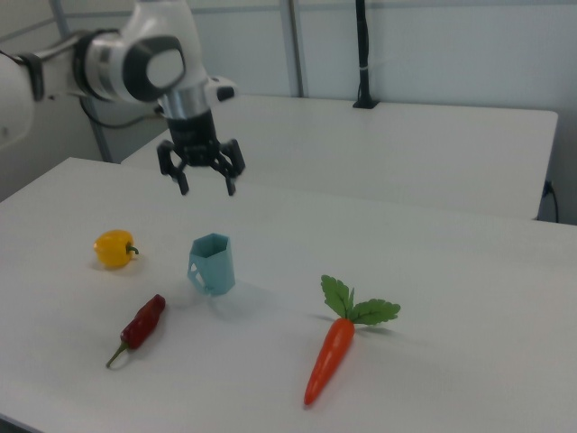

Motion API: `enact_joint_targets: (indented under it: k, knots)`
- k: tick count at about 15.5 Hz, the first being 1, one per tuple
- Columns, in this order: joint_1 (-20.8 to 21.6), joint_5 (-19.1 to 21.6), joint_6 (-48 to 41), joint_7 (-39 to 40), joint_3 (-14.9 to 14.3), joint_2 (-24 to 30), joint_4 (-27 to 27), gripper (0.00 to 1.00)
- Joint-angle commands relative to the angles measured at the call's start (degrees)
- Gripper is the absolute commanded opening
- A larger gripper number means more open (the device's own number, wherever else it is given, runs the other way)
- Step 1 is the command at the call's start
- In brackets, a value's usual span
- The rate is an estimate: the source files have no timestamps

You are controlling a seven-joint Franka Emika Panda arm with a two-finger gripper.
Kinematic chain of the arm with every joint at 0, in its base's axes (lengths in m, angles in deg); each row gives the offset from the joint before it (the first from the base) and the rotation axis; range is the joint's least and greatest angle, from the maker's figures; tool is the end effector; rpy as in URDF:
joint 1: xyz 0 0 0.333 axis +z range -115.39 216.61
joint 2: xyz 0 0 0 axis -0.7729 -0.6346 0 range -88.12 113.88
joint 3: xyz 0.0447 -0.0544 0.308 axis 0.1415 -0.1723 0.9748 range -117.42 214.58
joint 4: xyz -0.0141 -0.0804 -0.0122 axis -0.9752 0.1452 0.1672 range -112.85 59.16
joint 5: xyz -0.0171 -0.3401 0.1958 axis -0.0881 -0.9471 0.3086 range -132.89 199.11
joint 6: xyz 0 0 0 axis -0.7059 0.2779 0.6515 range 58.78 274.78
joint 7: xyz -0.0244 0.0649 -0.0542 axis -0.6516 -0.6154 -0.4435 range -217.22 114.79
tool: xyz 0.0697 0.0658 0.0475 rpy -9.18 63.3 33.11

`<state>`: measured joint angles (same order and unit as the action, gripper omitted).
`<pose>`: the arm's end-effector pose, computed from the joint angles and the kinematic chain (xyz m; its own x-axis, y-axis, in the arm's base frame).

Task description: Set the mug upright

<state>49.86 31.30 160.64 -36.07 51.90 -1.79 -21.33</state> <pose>0.6428 0.0219 0.5340 0.9512 0.3077 0.0247 0.3071 -0.9514 0.0238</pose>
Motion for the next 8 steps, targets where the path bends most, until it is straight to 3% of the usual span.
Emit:
enact_joint_targets:
  k: [1, 3, 5, 8]
  knots:
    - [0.49, 1.37, -8.9, -10.9, 0.11, 8.59, -2.35, 1.0]
    - [0.05, 2.5, -14.62, -12.42, 0.28, 12.46, -2.35, 1.0]
    - [-0.22, 6.98, -19.37, -12.51, 0.2, 15.27, -2.35, 1.0]
    - [0.13, 8.05, -19.74, -12.86, -0.15, 18.44, -3.49, 1.0]
